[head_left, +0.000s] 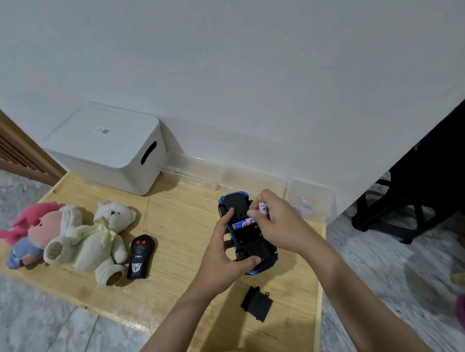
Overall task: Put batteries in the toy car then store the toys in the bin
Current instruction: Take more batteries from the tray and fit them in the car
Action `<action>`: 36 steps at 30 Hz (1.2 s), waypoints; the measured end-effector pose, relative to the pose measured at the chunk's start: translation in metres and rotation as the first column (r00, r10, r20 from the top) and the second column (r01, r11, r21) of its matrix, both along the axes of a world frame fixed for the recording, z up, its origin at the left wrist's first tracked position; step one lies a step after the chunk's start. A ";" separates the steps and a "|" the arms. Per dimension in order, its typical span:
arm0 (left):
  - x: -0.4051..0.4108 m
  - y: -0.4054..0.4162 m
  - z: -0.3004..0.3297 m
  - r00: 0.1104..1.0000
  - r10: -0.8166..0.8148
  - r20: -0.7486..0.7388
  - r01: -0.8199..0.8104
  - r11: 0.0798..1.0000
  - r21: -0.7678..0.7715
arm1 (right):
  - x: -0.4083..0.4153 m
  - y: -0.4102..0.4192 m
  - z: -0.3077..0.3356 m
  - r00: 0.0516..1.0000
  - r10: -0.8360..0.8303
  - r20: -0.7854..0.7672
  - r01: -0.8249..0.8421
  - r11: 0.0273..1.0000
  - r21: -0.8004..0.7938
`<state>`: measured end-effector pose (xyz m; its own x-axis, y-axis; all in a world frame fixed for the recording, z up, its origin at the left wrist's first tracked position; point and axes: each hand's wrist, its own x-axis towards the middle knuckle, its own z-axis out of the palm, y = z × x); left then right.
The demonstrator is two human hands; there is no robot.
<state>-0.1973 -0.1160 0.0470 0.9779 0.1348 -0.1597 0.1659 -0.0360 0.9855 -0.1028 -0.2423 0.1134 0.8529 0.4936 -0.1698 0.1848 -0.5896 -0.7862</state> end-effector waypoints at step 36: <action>0.000 0.007 0.004 0.999 0.038 0.004 -0.038 0.999 -0.030 | -0.009 0.001 -0.035 0.956 -0.091 0.280 0.003 0.954 0.301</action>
